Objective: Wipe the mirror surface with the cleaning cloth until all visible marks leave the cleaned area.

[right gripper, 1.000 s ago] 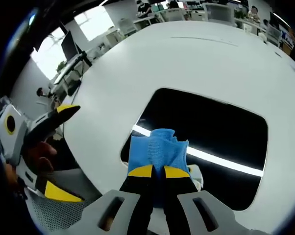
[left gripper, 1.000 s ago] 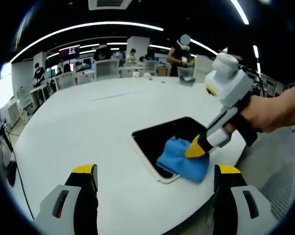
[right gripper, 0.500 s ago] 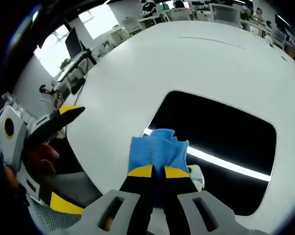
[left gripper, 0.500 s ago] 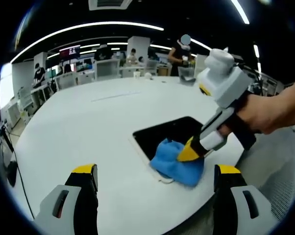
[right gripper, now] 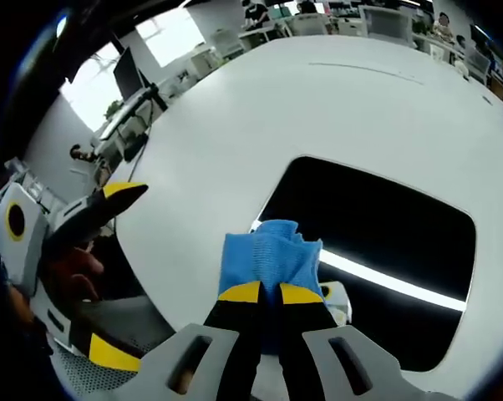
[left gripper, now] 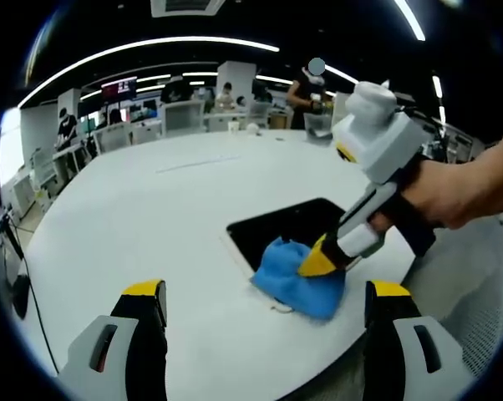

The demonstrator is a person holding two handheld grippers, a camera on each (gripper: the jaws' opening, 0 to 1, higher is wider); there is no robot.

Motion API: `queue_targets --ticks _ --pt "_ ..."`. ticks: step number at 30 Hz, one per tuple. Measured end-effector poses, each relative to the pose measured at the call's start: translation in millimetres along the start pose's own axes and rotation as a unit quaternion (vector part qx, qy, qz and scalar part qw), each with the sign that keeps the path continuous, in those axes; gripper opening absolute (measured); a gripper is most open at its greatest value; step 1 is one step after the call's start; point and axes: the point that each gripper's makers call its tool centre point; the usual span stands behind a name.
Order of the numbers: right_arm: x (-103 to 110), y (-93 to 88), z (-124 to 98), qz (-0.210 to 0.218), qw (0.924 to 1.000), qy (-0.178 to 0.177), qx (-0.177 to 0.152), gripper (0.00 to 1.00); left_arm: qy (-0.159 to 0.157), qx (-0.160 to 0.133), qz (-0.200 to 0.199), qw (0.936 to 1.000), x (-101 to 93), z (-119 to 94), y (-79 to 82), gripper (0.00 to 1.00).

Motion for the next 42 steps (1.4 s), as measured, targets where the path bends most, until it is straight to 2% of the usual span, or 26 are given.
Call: queue_targets --ticks 42 --pt "-0.7 3.9 2.2 -0.015 0.9999 0.0 0.002 0.01 0.004 -0.003 -0.001 1.0 1.9 -0.4 0.7 0.99"
Point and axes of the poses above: the point that each gripper's makers call its tool centre point, and the gripper's own axes: z roughly forward along the fingers, x roughly to its left, y roughly out of its top, and after that the axes turned 1 degree about -x, right-handed
